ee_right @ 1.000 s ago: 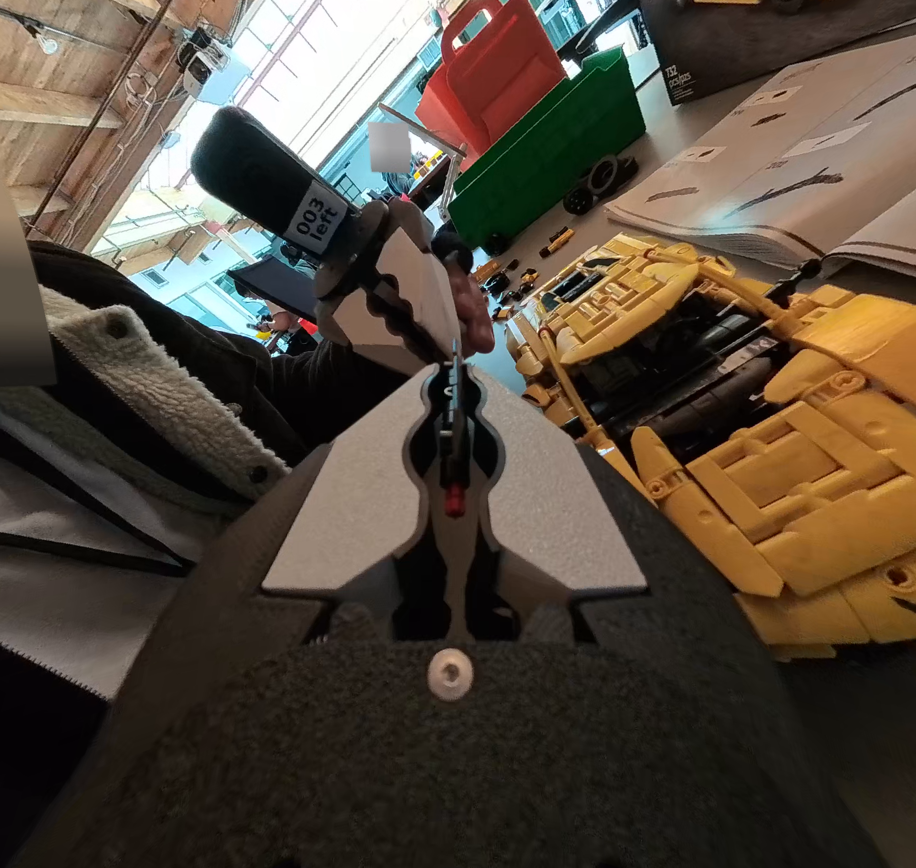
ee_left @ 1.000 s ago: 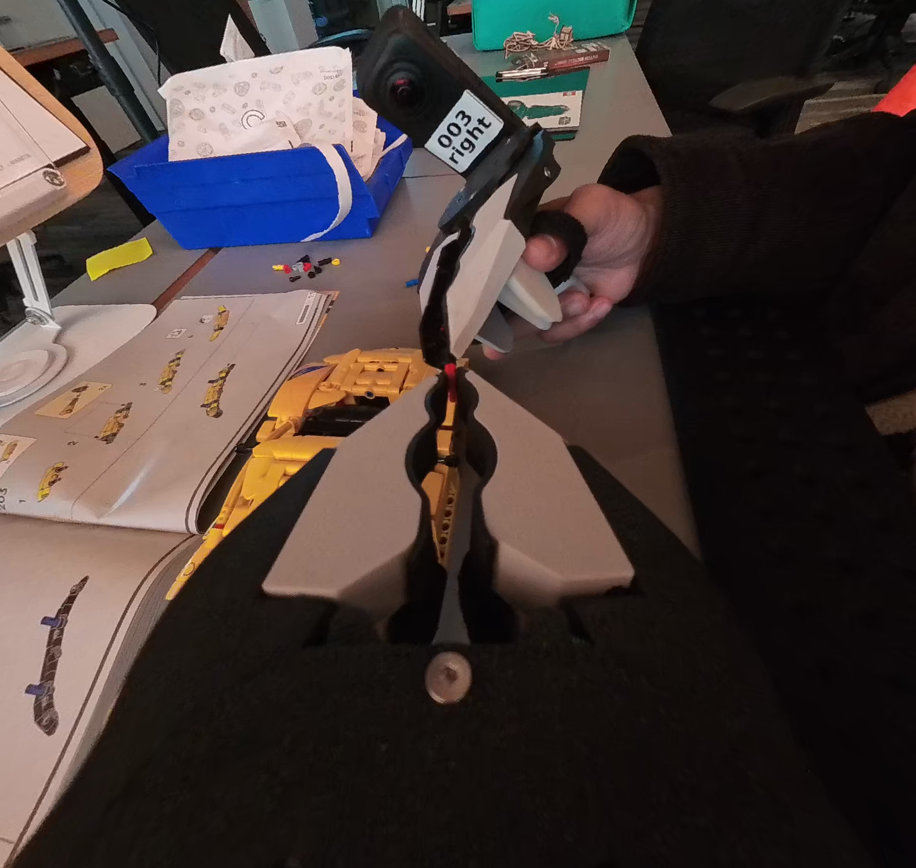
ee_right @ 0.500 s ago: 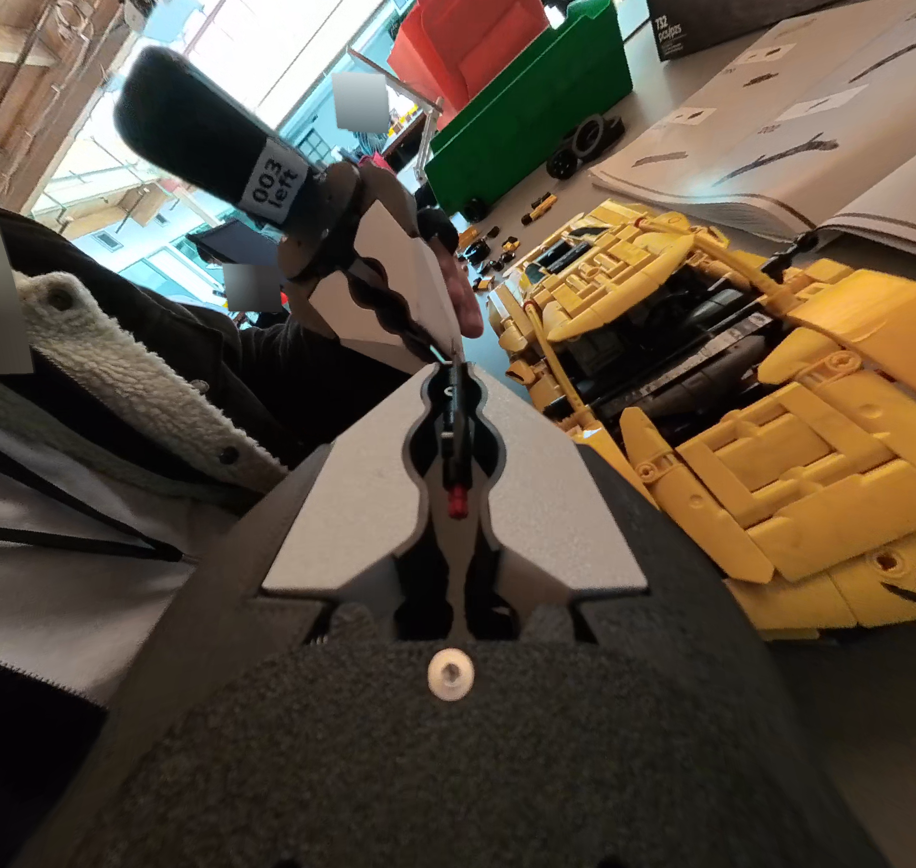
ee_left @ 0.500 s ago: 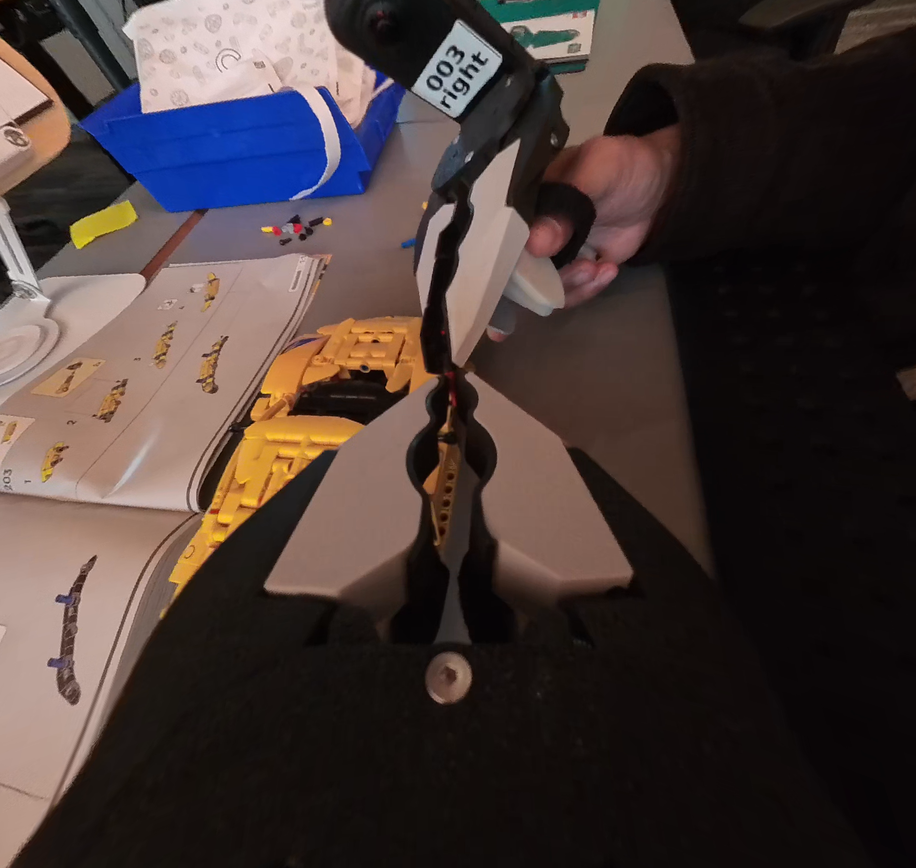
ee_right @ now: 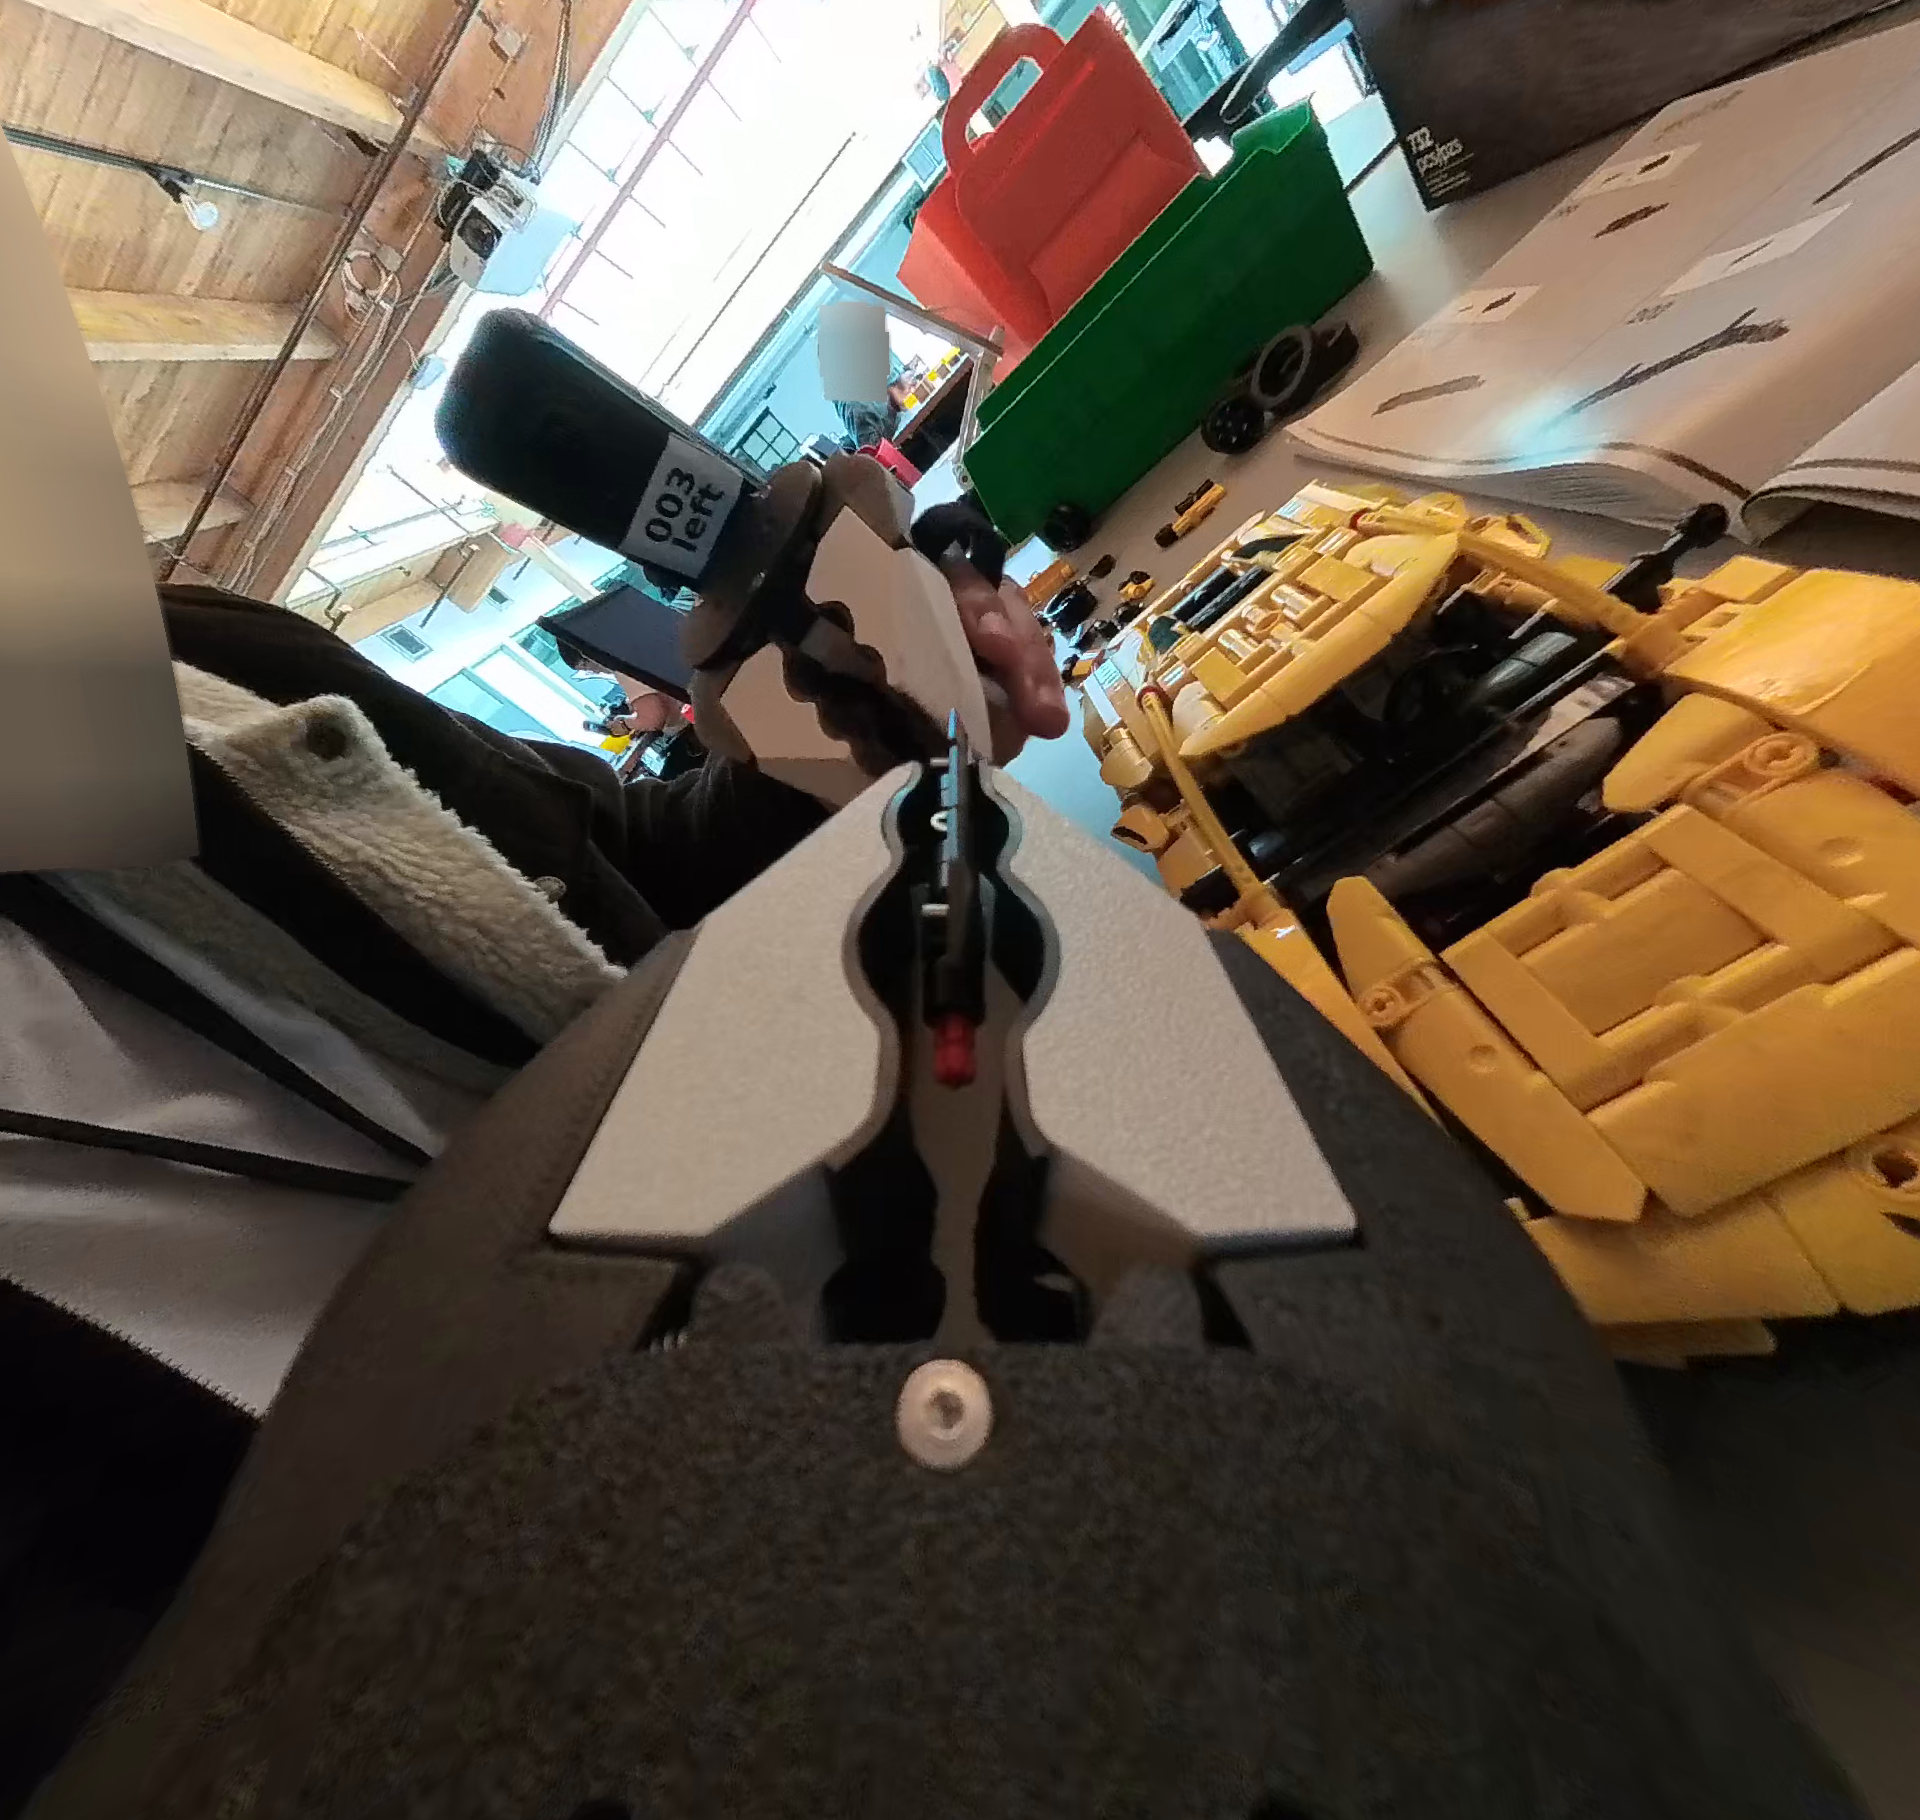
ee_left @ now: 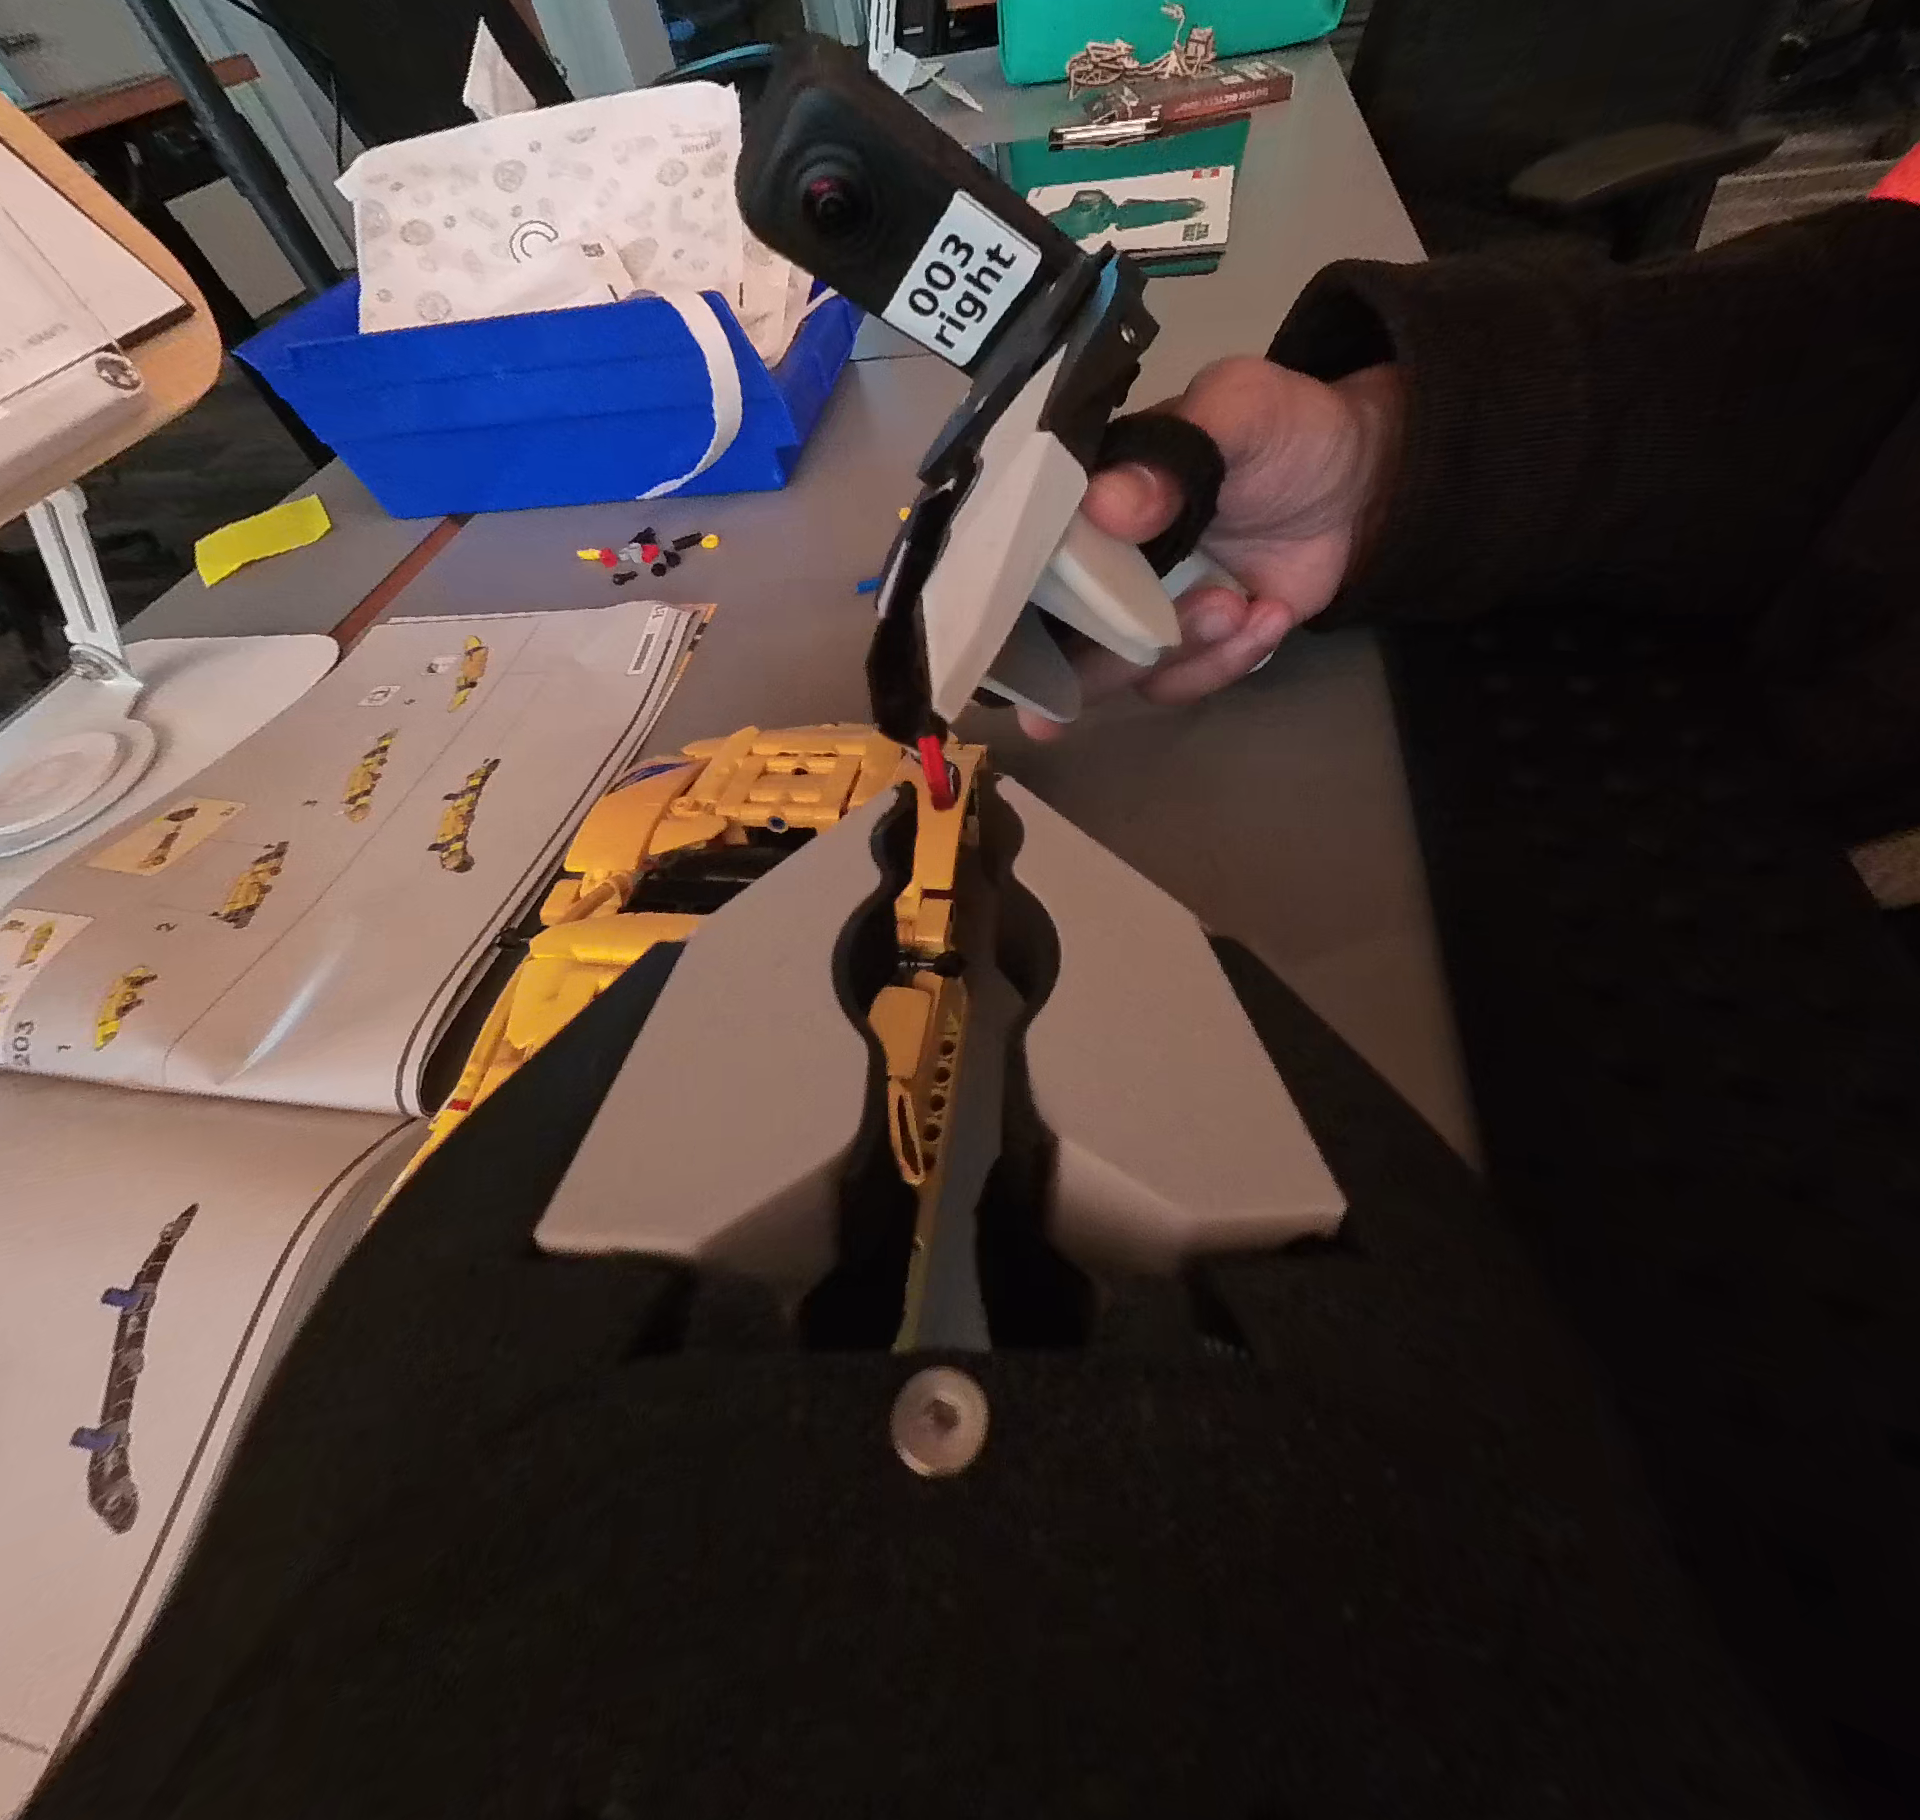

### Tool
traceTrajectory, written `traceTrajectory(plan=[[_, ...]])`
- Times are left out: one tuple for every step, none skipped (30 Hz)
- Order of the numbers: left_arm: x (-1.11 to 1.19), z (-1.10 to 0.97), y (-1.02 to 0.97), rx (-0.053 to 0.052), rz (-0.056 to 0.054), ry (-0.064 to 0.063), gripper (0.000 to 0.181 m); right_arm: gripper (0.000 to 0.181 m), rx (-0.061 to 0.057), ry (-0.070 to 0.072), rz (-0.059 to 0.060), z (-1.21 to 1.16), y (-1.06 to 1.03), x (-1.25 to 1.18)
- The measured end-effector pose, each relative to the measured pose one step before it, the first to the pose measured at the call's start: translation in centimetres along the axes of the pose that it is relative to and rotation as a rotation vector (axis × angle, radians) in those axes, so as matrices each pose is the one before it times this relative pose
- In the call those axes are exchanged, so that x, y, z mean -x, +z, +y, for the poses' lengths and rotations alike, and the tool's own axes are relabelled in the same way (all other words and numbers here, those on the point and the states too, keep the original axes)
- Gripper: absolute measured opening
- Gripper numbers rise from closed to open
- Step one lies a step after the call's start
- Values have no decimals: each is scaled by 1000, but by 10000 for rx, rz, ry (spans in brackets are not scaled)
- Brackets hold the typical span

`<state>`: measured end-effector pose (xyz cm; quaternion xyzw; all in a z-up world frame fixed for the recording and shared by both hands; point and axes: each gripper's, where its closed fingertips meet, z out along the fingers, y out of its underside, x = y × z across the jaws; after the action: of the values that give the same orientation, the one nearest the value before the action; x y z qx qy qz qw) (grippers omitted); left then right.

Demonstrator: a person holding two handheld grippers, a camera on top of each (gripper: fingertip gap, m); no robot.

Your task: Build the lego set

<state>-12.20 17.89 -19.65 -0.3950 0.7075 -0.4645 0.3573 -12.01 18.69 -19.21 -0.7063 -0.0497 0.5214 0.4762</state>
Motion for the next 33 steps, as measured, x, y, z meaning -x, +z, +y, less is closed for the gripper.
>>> traceTrajectory(plan=[[-19, 100, 83, 46, 5, -7, 12, 7, 33, -9, -6, 77, 52, 20], [-34, 54, 70, 24, 5, -1, 12, 7, 16, 18, -72, 47, 70, 125], [-49, -5, 53, -11, 6, -1, 12, 7, 11, 6, -51, 16, 72, 90], [-72, 31, 40, 14, 29, -6, 9, 7, 23, -13, 3, 31, 58, 14], [8, 32, 25, 20, -21, 11, 5, 7, 39, -21, -1, 60, 46, 8], [30, 4, -20, 2, -32, 24, 4, 7, -2, 11, -27, 4, 15, 37], [-12, 89, -14, 58, 33, -13, 4, 7, 49, -5, 9, 71, 17, 1], [-27, 159, -13, 117, 62, -7, 4, 7, 73, -63, 56, 139, 45, -39], [-74, 219, -4, 158, 62, 62, 3, 7, 126, -87, 86, 202, 67, -61], [-92, 255, 1, 193, 24, 146, 3, 7, 162, -158, 137, 262, 75, -105], [-93, 217, 25, 177, -20, 189, 3, 7, 155, -177, 123, 213, 48, -61], [-54, 224, 46, 187, -46, 177, 2, 7, 128, -150, 125, 181, 43, -77], [25, 263, 41, 210, -73, 169, 2, 7, 67, -106, 185, 163, 97, -197], [13, 272, 49, 187, -54, 127, 2, 7, 72, -74, 165, 167, 119, -201], [18, 170, 53, 108, -29, 8, 2, 7, 73, -70, 144, 159, 73, -170], [35, 47, 28, 21, -11, -66, 2, 6, -39, -72, 115, -28, 10, -114], [10, 24, 6, 21, 22, -39, 2, 7, 16, -35, 31, 20, 17, 1], [3, 173, 46, 115, 0, 10, 2, 7, 76, -57, 104, 120, 62, -122], [40, 311, 141, 187, -46, 33, 2, 7, 129, -75, 217, 208, 89, -286], [40, 314, 170, 175, -54, 11, 2, 7, 134, -93, 277, 255, 118, -344], [11, 35, 47, 3, -4, -61, 2, 7, -2, -58, 137, 40, 31, -128], [-18, -221, -83, -141, 81, -153, 1, 7, -76, -80, -15, -104, -69, 154], [13, -201, -95, -120, 65, -126, 1, 7, -97, -107, 0, -172, -78, 141], [-3, 123, 21, 66, 11, 33, 1, 7, 55, -173, 153, 30, 39, -47], [-40, 346, 138, 185, -11, 110, 1, 7, 217, -173, 239, 338, 161, -212], [-59, 193, 118, 78, 5, 21, 1, 7, 128, 70, 69, 208, 70, -138], [-51, -45, 29, -40, 45, -59, 1, 7, 7, 138, -79, 65, -44, 8], [-3, -149, -48, -78, 34, -57, 0, 7, -91, 64, -68, -120, -83, 83], [-31, -8, -23, 5, 46, -16, 0, 7, -14, -72, 32, -26, 9, 44], [-73, 114, 23, 52, 41, 20, 0, 7, 117, -62, 32, 188, 67, -2], [-42, 73, 41, 26, 4, 20, 0, 7, 31, 88, -26, 62, 17, -25], [-59, 5, 11, 12, 41, -3, 0, 7, 46, 110, -58, 97, 13, 8], [-75, -62, -18, -32, 40, 16, 0, 7, 30, 45, -81, 22, -36, 91]])
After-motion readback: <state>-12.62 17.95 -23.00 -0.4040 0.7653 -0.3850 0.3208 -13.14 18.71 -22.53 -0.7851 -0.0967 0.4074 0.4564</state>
